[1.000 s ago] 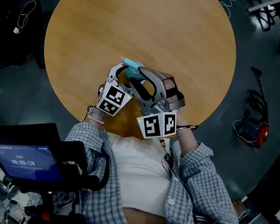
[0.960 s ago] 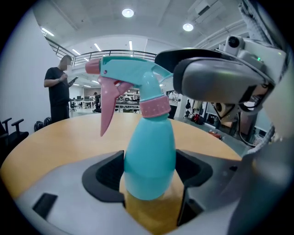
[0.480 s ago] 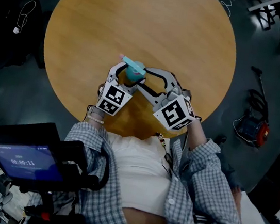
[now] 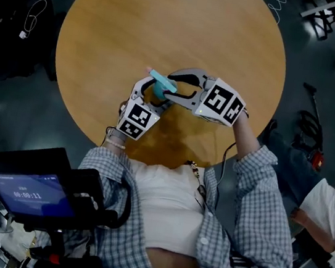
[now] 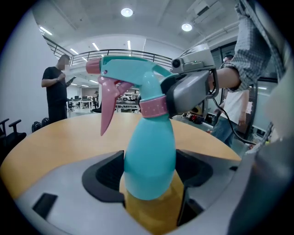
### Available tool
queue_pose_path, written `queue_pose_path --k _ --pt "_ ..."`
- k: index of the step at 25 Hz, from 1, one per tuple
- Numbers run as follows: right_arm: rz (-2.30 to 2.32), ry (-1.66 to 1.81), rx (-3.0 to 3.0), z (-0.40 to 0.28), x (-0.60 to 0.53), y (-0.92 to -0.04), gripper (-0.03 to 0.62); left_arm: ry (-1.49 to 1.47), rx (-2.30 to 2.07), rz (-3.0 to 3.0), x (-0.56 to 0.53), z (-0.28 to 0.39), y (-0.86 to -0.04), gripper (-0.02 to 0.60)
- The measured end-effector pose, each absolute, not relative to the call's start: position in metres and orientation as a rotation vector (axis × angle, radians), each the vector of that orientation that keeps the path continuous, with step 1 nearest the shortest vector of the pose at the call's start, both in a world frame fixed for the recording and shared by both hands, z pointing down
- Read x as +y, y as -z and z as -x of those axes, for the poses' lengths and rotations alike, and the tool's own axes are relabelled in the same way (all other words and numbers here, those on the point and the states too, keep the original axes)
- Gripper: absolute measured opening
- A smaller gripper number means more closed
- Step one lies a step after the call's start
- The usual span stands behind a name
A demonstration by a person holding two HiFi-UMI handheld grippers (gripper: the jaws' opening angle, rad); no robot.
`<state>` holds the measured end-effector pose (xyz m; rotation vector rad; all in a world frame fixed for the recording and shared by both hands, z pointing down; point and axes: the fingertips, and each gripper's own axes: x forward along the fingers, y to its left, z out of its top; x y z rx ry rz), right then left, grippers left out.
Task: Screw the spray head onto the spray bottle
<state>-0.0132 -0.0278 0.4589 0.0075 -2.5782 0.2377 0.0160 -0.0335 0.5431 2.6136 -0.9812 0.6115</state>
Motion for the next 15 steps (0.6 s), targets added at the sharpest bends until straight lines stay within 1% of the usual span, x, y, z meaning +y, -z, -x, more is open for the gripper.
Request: queue_pose_path --k 2,7,15 --pt "0.029 -0.245 -2.584 0.0148 -0.0260 -0.4589 0.127 -0.613 -0.981 -2.615 -0.0343 -0.0159 -0.5392 0.354" --pt "-0.082 -0.141 -2.626 0.0142 -0.0227 -0.4557 0.126 -0.598 -0.978 -2.619 -0.0306 -0.0169 -0.5459 0.354" --pt "-0.783 -0.047 -2.646 0.0092 -0.0241 -0.4553 0.126 -0.605 -0.995 -2.611 -0.0302 -0.0159 -0.5453 0.354"
